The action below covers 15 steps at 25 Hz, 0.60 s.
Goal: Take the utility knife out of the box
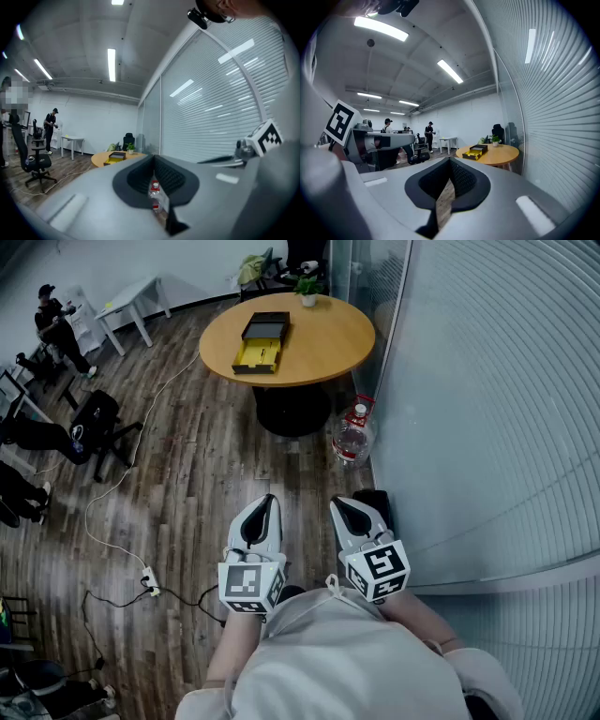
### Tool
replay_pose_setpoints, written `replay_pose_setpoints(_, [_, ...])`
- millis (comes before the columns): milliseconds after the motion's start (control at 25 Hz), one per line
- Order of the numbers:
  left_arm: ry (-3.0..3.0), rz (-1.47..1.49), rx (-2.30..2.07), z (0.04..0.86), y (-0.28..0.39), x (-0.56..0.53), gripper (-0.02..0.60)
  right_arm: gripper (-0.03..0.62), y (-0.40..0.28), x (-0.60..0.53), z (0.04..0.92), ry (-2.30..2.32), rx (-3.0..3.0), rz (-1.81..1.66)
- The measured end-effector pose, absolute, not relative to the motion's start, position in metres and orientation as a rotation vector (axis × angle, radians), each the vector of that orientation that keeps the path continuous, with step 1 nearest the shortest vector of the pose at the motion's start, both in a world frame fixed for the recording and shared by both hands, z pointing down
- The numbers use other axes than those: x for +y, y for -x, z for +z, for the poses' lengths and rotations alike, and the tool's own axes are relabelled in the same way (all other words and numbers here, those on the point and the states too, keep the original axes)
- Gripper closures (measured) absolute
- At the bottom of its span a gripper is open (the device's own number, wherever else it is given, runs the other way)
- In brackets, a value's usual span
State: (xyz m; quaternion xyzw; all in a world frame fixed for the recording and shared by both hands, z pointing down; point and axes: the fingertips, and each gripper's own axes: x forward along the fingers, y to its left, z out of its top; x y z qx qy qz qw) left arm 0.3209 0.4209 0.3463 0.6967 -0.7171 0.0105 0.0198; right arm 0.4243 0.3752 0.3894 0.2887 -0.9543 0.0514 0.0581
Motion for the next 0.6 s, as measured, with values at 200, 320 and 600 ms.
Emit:
replay_pose_setpoints(200, [-2.157, 0.031, -2.22, 0.346, -0.32, 0.419, 0.575, 0.594, -0.424, 0.374, 0.392, -0.875, -2.884, 0.171])
replay_pose_setpoints(320, [-2.146, 0.035, -2.219, 0.35, -0.317, 0.413, 0.576, 0.594, -0.421, 0.368, 0.395, -0.868, -2.883, 0.18])
replay_pose_setpoints(600, [-2.132, 0.085, -2.199, 0.356, -0.31, 0.398, 0.576, 0.594, -0.41, 0.356, 0.408, -0.848, -2.864, 0.27])
